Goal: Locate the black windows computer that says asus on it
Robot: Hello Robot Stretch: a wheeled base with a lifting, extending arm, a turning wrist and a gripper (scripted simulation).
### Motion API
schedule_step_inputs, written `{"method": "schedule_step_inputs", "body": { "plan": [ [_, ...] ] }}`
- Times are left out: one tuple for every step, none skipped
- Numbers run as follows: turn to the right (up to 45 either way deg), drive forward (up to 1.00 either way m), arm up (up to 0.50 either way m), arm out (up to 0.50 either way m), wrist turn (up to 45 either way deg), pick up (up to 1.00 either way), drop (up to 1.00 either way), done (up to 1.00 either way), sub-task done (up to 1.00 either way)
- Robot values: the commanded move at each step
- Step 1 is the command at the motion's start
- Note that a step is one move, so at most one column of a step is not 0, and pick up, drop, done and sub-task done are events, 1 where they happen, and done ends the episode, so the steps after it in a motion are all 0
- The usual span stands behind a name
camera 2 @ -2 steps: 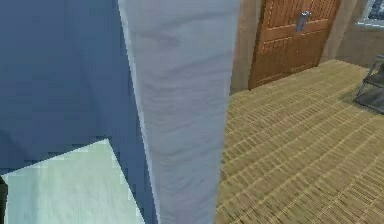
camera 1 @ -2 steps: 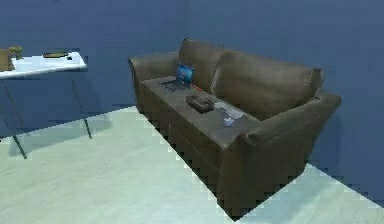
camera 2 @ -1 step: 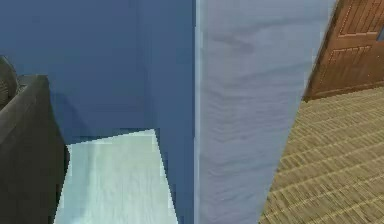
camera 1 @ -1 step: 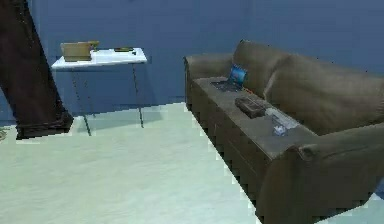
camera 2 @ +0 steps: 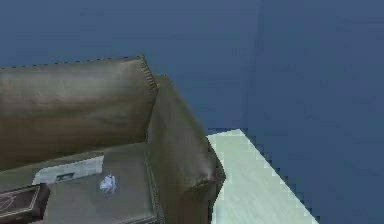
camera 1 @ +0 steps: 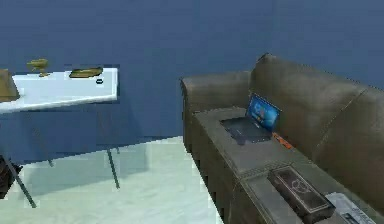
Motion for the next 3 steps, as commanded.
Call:
{"method": "schedule_step_inputs", "body": {
  "plan": [
    [0.0, 0.55, 0.00, 0.00, 0.0, 0.00, 0.00, 0.00, 0.00],
    [24.0, 0.00, 0.00, 0.00, 0.0, 0.00, 0.00, 0.00, 0.00],
    [0.0, 0.00, 0.00, 0.00, 0.0, 0.00, 0.00, 1.00, 0.00]
  ]
}}
